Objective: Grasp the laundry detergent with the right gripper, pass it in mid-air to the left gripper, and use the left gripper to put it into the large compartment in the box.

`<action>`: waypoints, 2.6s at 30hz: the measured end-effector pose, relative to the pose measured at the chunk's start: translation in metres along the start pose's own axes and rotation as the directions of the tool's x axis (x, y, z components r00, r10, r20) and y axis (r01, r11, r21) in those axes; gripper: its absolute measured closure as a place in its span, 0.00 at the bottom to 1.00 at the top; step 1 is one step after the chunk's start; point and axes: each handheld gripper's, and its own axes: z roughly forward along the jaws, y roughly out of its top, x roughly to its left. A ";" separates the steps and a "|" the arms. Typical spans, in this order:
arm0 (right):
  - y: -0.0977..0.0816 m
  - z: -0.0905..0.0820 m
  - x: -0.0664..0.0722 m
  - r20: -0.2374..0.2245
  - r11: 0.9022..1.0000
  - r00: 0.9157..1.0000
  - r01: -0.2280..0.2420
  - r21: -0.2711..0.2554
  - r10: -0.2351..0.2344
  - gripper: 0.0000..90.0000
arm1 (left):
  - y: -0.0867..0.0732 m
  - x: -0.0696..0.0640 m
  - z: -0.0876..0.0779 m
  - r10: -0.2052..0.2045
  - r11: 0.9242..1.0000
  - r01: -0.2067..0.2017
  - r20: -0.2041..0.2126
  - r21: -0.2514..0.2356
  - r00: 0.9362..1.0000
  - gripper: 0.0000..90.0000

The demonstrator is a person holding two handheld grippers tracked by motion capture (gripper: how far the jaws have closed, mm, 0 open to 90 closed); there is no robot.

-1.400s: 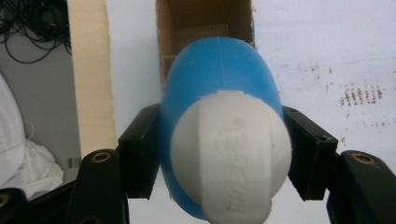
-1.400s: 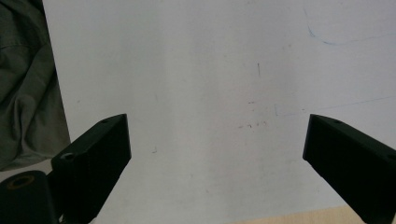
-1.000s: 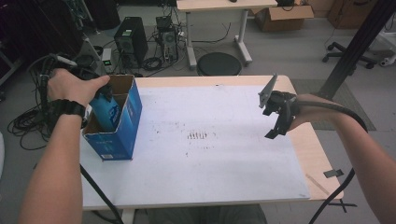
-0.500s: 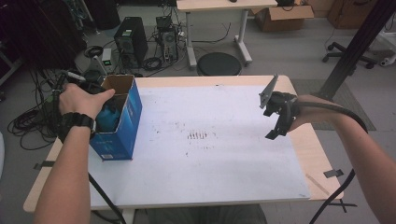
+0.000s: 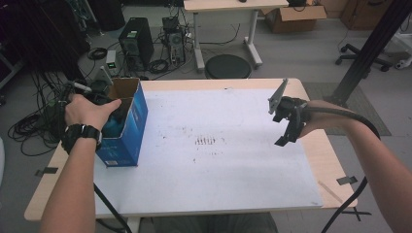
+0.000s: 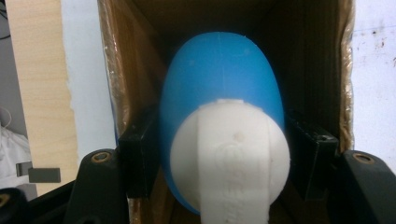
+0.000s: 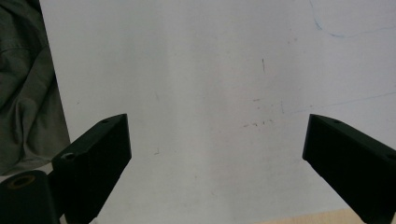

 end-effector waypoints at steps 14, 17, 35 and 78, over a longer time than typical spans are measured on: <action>0.000 0.002 0.001 -0.003 1.000 1.000 -0.002 0.005 0.002 0.08 | -0.001 -0.004 0.001 0.008 1.000 -0.008 -0.010 -0.002 1.000 0.42; -0.001 0.002 0.001 -0.003 1.000 1.000 -0.004 0.005 0.004 0.08 | -0.002 -0.005 0.001 0.008 1.000 -0.008 -0.010 -0.002 1.000 0.42; -0.003 -0.007 0.003 0.011 1.000 1.000 -0.009 0.002 0.009 0.09 | -0.003 -0.009 -0.024 0.033 0.999 -0.033 -0.005 -0.008 0.999 0.36; 0.004 -0.021 0.005 0.003 1.000 1.000 -0.013 -0.003 0.013 0.07 | 0.008 -0.160 -0.038 0.505 0.863 -0.502 0.127 -0.062 0.854 0.11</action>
